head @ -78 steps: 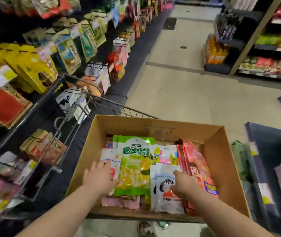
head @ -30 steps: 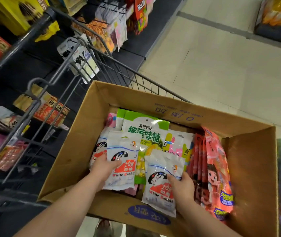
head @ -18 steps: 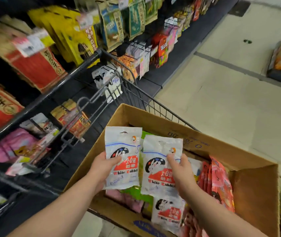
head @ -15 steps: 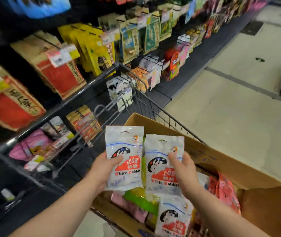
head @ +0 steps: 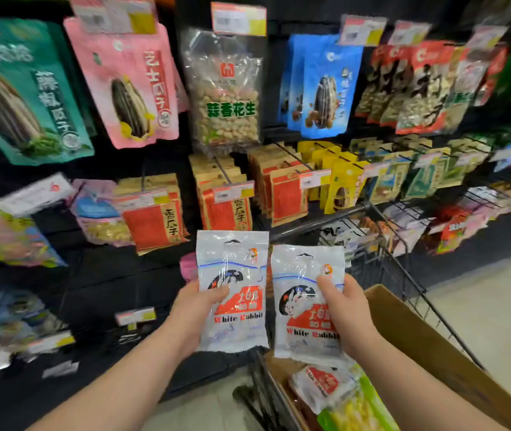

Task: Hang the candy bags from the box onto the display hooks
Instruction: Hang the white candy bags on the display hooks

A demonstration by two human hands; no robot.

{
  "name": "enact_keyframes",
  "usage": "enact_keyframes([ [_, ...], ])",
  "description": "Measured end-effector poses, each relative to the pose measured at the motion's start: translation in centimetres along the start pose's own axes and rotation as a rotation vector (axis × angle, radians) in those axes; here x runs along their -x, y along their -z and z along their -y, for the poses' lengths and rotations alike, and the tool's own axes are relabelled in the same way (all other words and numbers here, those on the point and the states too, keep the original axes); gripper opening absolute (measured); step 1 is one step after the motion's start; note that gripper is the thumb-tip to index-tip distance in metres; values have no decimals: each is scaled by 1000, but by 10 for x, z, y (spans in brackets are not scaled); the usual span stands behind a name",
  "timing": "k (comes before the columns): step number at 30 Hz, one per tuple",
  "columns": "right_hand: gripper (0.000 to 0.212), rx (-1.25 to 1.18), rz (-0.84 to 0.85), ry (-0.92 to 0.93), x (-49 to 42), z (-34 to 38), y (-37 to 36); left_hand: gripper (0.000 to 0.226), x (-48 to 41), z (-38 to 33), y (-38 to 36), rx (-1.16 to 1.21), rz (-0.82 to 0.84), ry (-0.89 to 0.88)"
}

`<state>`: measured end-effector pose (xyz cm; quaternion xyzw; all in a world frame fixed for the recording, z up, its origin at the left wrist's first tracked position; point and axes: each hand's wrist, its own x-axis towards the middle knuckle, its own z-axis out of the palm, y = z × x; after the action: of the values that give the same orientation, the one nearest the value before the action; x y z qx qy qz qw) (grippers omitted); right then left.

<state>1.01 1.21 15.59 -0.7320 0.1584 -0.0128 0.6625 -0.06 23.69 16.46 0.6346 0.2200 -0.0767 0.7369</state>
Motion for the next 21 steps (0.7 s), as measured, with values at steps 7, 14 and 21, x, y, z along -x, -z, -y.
enact_keyframes([
  [7, 6, 36, 294, 83, 72, 28, -160, 14, 58, -9, 184, 147, -230, -64],
  [14, 8, 54, 544, 109, 177, 27, -337, 17, 144, 15, 381, 273, -488, -116],
  [21, 13, 100, 820, 81, 287, 31, -478, 15, 217, 40, 523, 412, -756, -176],
])
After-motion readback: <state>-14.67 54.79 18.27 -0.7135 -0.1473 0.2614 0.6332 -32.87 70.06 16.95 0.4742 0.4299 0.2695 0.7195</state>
